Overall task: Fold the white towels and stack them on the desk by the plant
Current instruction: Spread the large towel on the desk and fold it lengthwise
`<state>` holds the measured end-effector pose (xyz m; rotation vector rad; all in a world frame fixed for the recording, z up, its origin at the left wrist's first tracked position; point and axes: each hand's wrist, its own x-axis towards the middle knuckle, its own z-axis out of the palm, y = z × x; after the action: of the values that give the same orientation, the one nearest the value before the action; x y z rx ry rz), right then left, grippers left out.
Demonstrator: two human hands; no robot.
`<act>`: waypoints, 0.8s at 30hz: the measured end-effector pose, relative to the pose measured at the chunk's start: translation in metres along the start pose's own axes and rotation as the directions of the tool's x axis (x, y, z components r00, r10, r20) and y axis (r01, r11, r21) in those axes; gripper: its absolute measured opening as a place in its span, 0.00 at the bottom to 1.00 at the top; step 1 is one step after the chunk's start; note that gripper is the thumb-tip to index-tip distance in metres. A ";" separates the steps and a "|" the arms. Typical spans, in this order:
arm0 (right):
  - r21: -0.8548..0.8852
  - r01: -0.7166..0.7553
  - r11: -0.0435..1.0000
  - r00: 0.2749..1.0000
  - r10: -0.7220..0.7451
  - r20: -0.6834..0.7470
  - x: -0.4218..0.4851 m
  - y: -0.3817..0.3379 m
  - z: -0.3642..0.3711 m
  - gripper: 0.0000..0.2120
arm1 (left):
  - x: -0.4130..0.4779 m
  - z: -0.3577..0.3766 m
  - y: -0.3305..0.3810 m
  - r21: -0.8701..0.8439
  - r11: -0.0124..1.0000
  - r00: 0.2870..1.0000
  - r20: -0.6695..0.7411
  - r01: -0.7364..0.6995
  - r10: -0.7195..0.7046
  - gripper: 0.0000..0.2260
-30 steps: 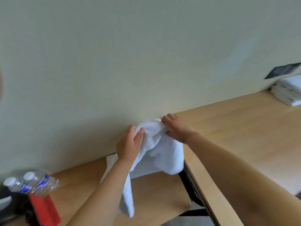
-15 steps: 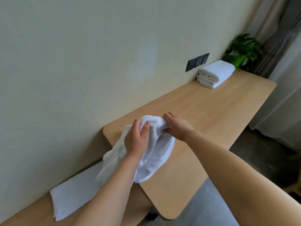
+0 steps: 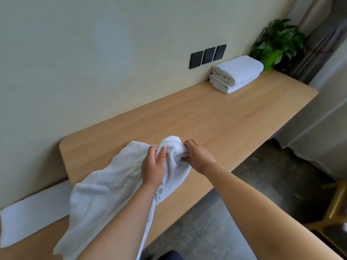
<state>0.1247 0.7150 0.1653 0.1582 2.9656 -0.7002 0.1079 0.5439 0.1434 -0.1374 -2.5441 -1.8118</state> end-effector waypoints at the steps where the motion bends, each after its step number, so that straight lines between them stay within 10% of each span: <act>1: 0.015 -0.021 1.000 1.000 0.021 0.003 0.003 0.008 0.001 0.15 | 0.003 0.009 -0.001 -0.004 1.000 1.000 0.012 0.009 -0.009 0.17; 15: 0.590 -0.164 0.790 0.986 0.129 0.102 0.121 0.145 -0.057 0.29 | 0.121 0.189 0.019 -0.169 0.980 0.994 0.059 0.103 -0.094 0.17; 24: 0.526 -0.206 0.825 0.967 0.253 -0.018 0.212 0.260 -0.115 0.21 | 0.235 0.321 0.061 -0.212 0.954 0.971 0.158 0.212 -0.181 0.17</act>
<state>-0.0613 1.0150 0.1300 0.5862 2.6782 -1.4740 -0.1084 0.8811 0.1103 -0.0099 -2.5081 -2.2424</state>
